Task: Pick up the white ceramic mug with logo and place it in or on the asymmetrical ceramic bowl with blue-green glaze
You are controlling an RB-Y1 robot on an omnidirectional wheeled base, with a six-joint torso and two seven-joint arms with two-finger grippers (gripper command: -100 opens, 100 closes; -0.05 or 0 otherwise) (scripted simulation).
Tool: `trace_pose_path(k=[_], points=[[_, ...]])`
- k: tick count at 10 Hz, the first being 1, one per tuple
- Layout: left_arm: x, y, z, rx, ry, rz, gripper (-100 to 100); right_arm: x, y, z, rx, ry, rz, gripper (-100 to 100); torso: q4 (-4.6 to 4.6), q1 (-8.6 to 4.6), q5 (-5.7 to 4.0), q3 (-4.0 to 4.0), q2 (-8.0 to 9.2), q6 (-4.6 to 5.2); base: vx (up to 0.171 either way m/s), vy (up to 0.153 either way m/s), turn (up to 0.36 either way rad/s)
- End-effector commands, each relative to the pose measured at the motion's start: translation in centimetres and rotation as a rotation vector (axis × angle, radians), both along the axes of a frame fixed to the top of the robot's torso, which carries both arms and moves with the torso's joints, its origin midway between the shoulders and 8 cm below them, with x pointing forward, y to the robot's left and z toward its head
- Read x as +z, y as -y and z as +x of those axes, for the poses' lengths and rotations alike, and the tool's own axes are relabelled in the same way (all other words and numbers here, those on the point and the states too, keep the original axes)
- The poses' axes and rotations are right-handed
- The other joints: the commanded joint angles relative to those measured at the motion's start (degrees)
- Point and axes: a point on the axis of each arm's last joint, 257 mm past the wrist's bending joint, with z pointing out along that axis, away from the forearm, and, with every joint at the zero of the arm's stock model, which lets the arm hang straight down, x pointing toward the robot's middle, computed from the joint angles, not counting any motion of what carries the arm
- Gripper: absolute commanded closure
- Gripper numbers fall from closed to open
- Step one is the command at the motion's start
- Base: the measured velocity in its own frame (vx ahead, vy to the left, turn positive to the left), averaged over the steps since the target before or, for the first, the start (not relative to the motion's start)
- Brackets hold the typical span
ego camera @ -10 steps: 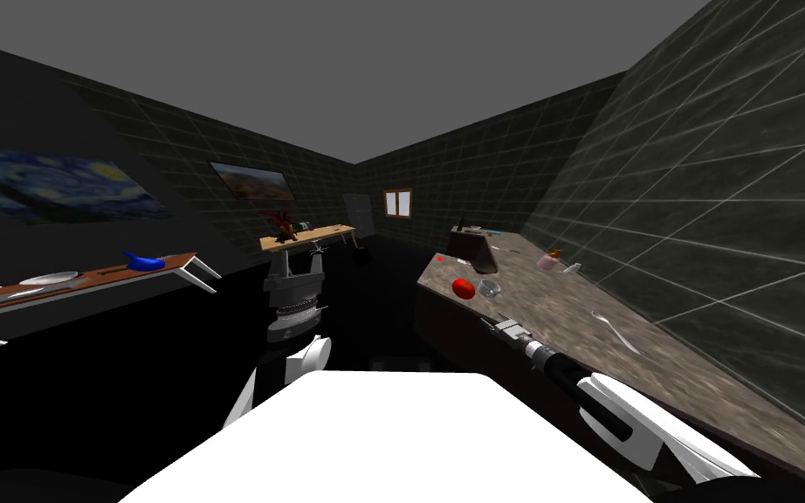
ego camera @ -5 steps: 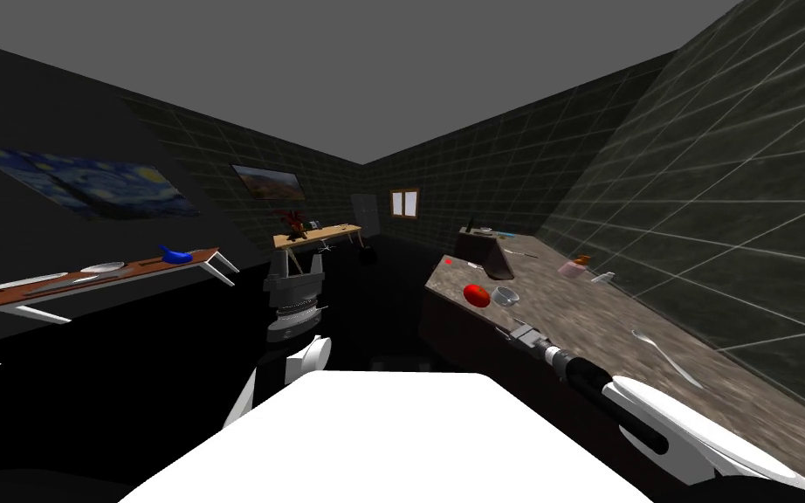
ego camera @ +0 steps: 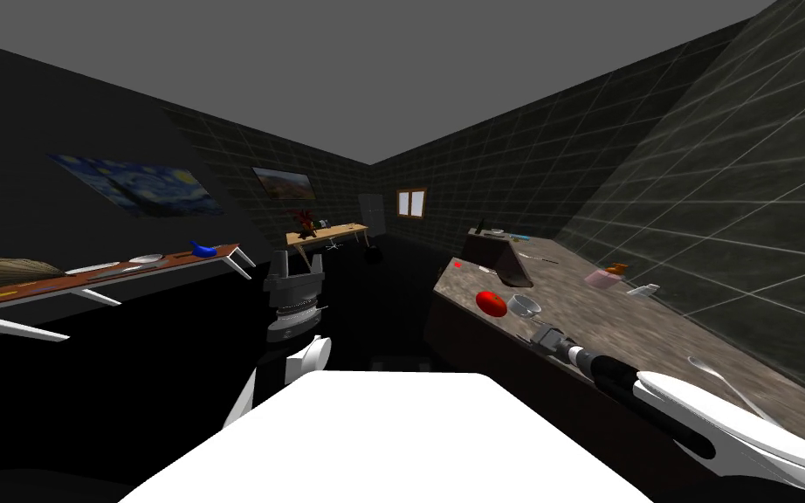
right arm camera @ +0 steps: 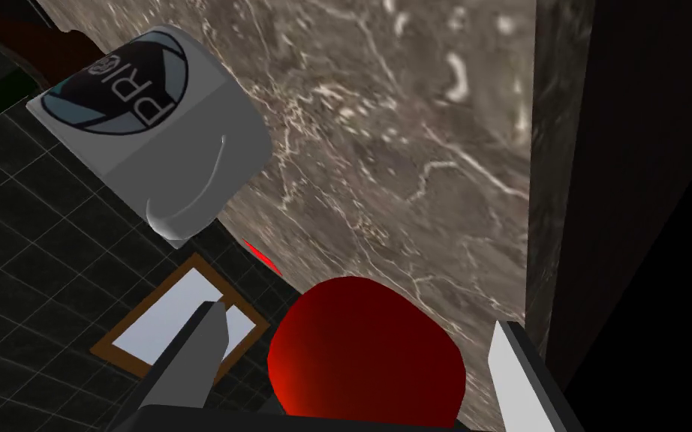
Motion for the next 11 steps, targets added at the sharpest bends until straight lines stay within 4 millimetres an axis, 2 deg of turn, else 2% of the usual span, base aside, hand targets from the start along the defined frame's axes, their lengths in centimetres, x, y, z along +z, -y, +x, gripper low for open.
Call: trace_pose_path(k=[1, 6, 7, 8, 9, 10, 11], points=[[0.0, 0.0, 0.0, 0.000, 0.000, 0.000, 0, 0.6, 2.0, 0.0, 0.030, -0.035, -0.083, -100, 0.00, 0.00, 0.00, 0.00, 0.00, 0.00, 0.039, 0.000, 0.085], [0.0, 0.0, 0.0, 0.000, 0.000, 0.000, 0, 1.4, 5.5, -0.9, 0.111, -0.138, -0.246, -100, 0.01, -0.34, -0.09, 0.02, 0.03, 0.01, 0.044, -0.050, 0.076], [0.0, 0.0, 0.0, 0.000, 0.000, 0.000, 0, 1.5, 5.3, -0.7, 0.097, -0.120, -0.228, -100, 0.00, -0.42, -0.11, -0.01, -0.02, 0.01, 0.030, -0.046, 0.027], [0.0, 0.0, 0.0, 0.000, 0.000, 0.000, 0, 1.5, 5.3, -0.7, 0.101, -0.123, -0.231, 0, 0.01, -0.29, -0.11, 0.03, 0.05, 0.03, 0.005, -0.008, -0.001], [0.0, 0.0, 0.0, 0.000, 0.000, 0.000, 0, 0.3, 5.1, -1.3, 0.091, -0.126, -0.232, -100, 0.03, -0.16, -0.07, 0.08, 0.14, 0.04, 0.054, -0.043, 0.078], [0.0, 0.0, 0.0, 0.000, 0.000, 0.000, 0, 0.7, 5.4, -1.1, 0.093, -0.124, -0.229, -100, 0.01, -0.24, -0.09, 0.02, 0.03, 0.01, 0.034, -0.028, 0.026], [0.0, 0.0, 0.0, 0.000, 0.000, 0.000, 0, 0.6, 5.4, -1.1, 0.094, -0.125, -0.231, 100, 0.01, -0.19, -0.07, 0.03, 0.06, 0.04, 0.000, 0.000, 0.000]])
